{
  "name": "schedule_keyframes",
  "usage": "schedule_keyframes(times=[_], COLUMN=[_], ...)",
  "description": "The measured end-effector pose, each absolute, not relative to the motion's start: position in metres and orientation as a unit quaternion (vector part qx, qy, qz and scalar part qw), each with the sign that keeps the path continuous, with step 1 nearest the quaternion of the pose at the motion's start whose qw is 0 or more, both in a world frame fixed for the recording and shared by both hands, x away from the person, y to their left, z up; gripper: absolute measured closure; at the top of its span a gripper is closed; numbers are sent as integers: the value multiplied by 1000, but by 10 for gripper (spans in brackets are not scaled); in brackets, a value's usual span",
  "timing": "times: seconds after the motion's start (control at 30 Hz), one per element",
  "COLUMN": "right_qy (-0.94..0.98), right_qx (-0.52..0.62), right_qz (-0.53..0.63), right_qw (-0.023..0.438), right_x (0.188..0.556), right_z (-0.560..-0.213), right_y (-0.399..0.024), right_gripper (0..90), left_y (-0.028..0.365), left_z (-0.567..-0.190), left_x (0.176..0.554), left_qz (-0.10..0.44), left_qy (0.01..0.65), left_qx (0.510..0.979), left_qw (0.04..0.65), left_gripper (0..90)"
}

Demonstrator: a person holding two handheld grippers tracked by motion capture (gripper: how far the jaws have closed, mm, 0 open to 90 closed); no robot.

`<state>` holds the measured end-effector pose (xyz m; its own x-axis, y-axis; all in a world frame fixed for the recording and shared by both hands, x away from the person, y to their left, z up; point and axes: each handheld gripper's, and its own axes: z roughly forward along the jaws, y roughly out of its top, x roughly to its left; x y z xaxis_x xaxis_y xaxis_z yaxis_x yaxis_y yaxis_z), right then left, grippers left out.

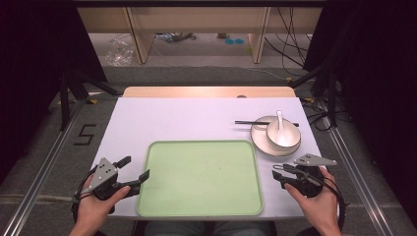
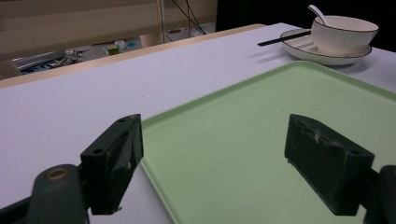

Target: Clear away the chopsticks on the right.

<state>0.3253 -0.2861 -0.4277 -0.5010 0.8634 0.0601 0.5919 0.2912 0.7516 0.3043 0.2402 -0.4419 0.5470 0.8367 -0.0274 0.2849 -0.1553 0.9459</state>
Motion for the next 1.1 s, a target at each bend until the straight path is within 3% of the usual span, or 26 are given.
schedule_keyframes(times=[0.23, 0.4, 0.47, 0.73, 1.1], right_qy=[787, 790, 798, 797, 795], right_qx=[450, 446, 433, 446, 486], right_qz=[366, 359, 348, 327, 283], right_qw=[210, 219, 233, 240, 225], right_x=[335, 347, 365, 406, 475], right_z=[-426, -420, -414, -404, -397], right_y=[-281, -276, -272, -257, -238], right_gripper=[523, 626, 732, 900, 900], left_y=[241, 241, 241, 242, 242], left_z=[-441, -442, -441, -442, -442], left_x=[304, 304, 304, 304, 304], left_qz=[270, 269, 270, 269, 269], left_qy=[392, 392, 392, 393, 394], left_qx=[711, 712, 712, 710, 710], left_qw=[517, 517, 516, 518, 518], left_gripper=[195, 195, 195, 196, 197])
